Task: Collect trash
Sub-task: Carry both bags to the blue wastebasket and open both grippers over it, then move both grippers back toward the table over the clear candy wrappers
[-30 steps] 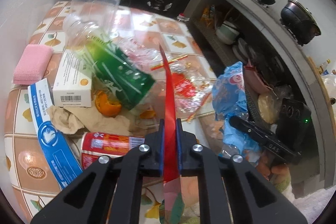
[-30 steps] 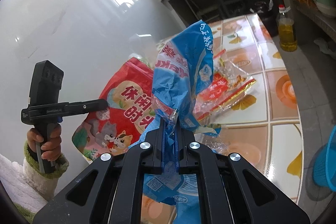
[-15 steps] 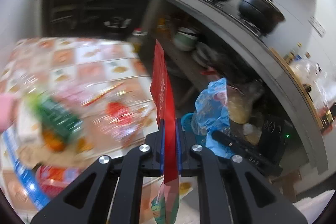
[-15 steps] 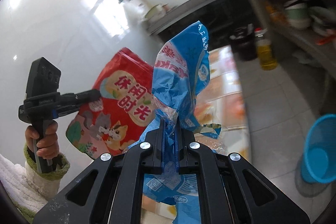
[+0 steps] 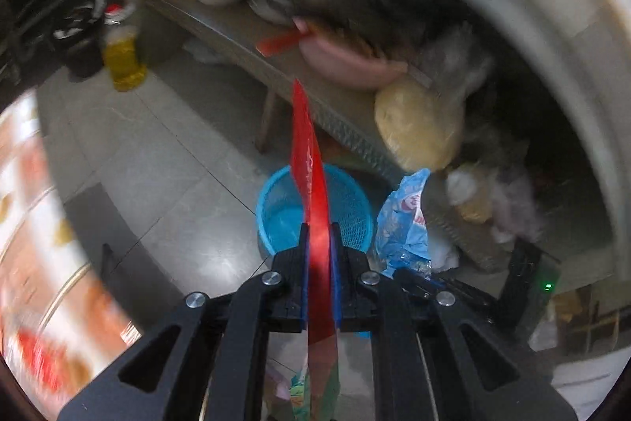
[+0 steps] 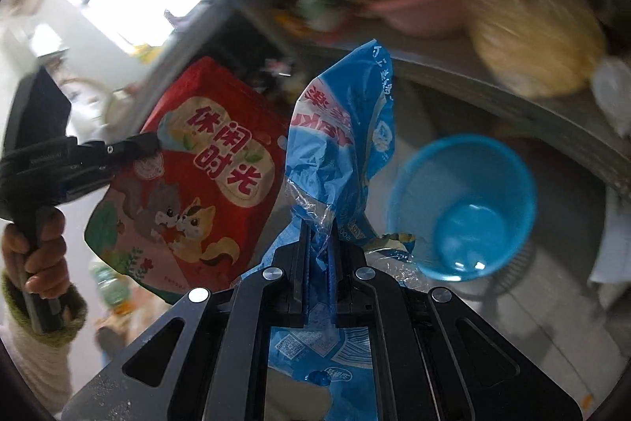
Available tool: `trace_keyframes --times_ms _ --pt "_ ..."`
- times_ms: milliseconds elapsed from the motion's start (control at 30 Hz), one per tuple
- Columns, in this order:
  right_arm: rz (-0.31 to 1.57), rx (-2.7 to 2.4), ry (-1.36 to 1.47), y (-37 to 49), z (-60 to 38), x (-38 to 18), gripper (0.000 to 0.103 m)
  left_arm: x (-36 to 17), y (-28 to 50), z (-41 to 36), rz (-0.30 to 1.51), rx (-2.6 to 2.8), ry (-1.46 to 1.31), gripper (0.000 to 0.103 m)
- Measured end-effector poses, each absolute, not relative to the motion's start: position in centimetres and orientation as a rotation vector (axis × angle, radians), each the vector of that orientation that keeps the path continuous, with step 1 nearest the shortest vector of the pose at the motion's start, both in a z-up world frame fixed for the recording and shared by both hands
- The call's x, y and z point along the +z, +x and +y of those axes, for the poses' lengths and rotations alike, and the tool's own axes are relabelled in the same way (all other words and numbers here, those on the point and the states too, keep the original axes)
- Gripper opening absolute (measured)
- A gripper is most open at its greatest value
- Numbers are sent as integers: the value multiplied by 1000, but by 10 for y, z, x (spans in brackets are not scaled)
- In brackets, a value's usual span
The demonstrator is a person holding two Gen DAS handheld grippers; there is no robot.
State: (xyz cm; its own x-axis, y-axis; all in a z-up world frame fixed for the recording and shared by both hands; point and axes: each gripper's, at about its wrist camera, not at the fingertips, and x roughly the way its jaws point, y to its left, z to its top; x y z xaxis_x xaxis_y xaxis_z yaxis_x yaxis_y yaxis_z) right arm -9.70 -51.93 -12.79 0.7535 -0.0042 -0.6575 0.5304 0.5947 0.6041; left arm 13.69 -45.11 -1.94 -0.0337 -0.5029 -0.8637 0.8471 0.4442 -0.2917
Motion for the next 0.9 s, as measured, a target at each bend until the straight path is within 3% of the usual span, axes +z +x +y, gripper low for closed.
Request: trace_keyframes --times_ms 300,367,433,467,500,567,767,900 --pt "819 -453 973 -55 -589 -225 6 -159 149 -576 1327 -1060 558 9" --pt "837 -470 966 -48 -593 -236 10 -180 155 -588 1347 -1032 571 9" --pt "873 -484 951 -33 -597 -254 16 -196 162 -595 1377 -1005 559 18" --pt "899 -494 942 -25 -600 -266 29 -203 164 -599 1388 -993 563 32" --pt "911 -506 935 -20 -602 -266 42 -207 165 -600 1383 -972 574 41" --pt "952 -544 918 -12 -609 -281 52 -206 171 -597 1345 -936 580 43" --pt "953 -638 918 -18 -611 -292 65 -164 179 -574 1287 -961 550 45" --pt "931 -687 892 -18 -621 -279 66 -119 176 -553 1199 -1003 524 51"
